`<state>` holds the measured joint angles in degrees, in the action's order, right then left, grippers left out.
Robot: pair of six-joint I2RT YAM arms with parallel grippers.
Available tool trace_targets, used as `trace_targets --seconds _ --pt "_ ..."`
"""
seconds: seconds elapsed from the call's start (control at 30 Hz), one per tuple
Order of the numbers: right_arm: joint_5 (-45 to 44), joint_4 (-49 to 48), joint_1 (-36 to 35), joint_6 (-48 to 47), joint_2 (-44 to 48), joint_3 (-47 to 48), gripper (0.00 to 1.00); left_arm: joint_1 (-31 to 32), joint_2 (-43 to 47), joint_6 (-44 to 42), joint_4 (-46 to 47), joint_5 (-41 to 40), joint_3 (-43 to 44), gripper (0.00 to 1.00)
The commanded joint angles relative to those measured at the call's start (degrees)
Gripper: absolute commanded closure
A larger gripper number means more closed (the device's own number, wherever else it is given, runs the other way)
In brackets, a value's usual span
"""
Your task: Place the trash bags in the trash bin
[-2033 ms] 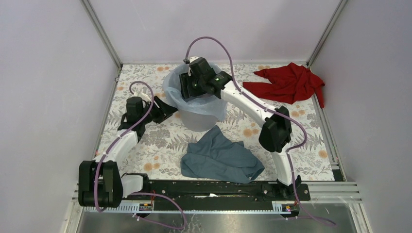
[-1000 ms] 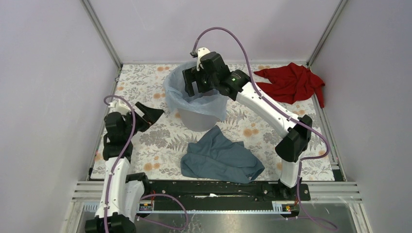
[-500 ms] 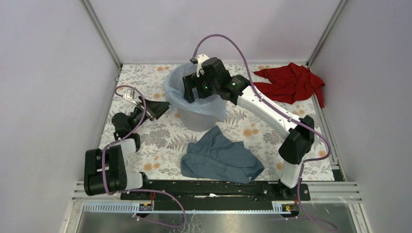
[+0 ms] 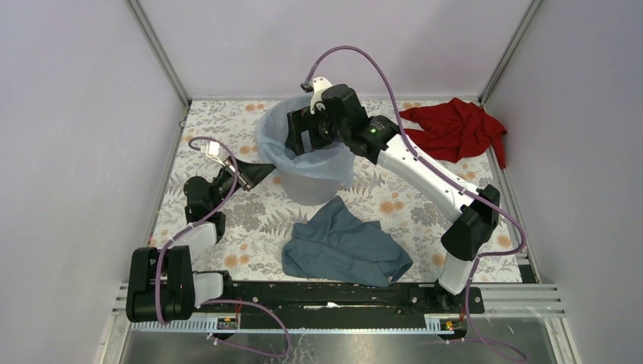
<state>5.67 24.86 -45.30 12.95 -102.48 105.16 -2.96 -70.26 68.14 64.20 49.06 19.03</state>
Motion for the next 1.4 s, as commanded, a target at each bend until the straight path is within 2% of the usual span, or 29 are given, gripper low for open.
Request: trace_targets --seconds 0.0,0.1,0.17,0.27,0.43,0.57,0.67,0.77,0.83,0.97,1.13,1.23,1.37 --pt "2.0 -0.5 0.3 1.2 -0.3 3.4 0.00 0.2 3.6 -10.9 -14.7 -5.5 2.4 0.77" --pt "1.4 -0.7 0.4 1.5 -0.3 2.8 0.00 0.2 6.0 -13.3 -21.4 -7.3 0.9 0.83" --pt "0.5 -0.8 0.5 1.2 -0.3 2.5 0.00 0.2 8.0 -13.3 -22.4 -8.7 -1.7 0.86" --pt "-0.7 -0.7 0.5 0.7 -1.7 3.8 0.00 0.3 9.0 -13.2 -24.0 -9.5 -3.4 0.96" --pt "-7.0 3.5 0.4 -1.6 -8.5 10.5 0.01 1.2 7.7 -13.6 -29.1 -10.6 -1.4 1.00" --pt "-14.7 12.3 0.4 -3.9 -17.6 20.3 0.20 2.5 6.5 -14.2 -34.5 -11.5 1.1 1.00" --pt "-17.3 16.2 0.4 -5.2 -22.8 23.8 0.24 2.7 6.7 -14.3 -35.4 -11.7 1.5 1.00" --pt "-15.5 15.5 0.4 -5.4 -26.5 23.8 0.22 2.7 5.7 -14.9 -37.6 -12.2 2.7 1.00" --pt "-12.7 13.9 0.5 -4.2 -28.7 23.6 0.13 2.7 4.4 -15.3 -38.9 -11.6 4.0 1.00" --pt "-8.0 10.1 0.4 -1.3 -31.6 22.4 0.03 4.1 3.6 -15.7 -39.7 -12.1 4.4 1.00" --pt "-6.5 12.7 0.6 -0.6 -33.6 26.1 0.00 4.4 6.7 -17.3 -44.1 -13.3 4.4 1.00" --pt "-6.6 15.7 0.6 -0.6 -30.5 29.2 0.00 4.4 9.3 -20.1 -49.1 -15.7 4.8 0.99" --pt "-7.9 14.8 0.6 -1.3 -22.0 25.4 0.00 4.4 10.7 -22.7 -54.2 -18.3 6.2 0.99"
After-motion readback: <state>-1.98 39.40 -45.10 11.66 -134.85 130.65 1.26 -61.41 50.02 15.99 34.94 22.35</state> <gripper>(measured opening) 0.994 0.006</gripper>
